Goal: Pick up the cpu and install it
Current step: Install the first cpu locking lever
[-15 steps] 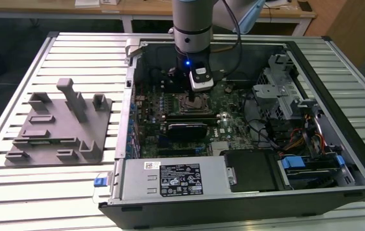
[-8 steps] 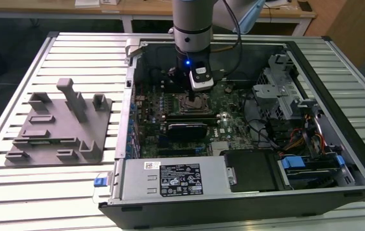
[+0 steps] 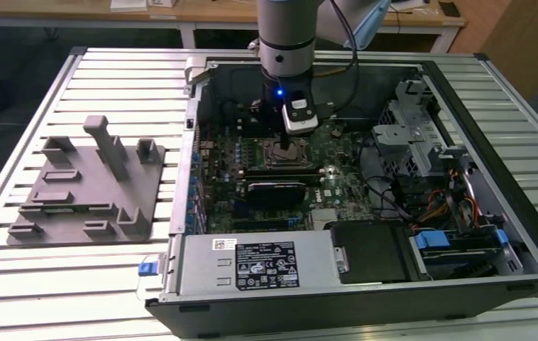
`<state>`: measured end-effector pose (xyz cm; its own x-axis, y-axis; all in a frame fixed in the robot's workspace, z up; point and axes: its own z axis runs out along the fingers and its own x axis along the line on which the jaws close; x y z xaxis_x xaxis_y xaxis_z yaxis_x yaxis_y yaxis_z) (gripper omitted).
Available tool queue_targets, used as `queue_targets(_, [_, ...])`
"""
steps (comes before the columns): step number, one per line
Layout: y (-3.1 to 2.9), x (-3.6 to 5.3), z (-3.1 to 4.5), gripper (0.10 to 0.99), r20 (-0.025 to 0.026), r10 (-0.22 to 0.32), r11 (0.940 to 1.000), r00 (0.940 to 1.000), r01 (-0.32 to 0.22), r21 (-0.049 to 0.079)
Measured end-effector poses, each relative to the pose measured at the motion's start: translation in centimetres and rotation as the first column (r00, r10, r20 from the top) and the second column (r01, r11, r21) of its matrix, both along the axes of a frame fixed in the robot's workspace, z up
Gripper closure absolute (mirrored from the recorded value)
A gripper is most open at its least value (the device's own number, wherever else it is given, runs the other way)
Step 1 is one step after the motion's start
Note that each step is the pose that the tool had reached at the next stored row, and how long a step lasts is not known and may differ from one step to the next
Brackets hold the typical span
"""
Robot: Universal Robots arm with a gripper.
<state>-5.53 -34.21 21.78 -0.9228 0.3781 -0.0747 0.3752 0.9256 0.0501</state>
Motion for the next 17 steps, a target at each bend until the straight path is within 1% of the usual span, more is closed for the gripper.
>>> queue_targets(7, [0.01,0.01,0.18,0.980,0.0000,0.000,1.0000,1.0000,0.000,0.000])
queue_targets(17, [0.00,0.11,0.22,0.980,-0.0001,0.000,1.0000,1.0000,0.000,0.000])
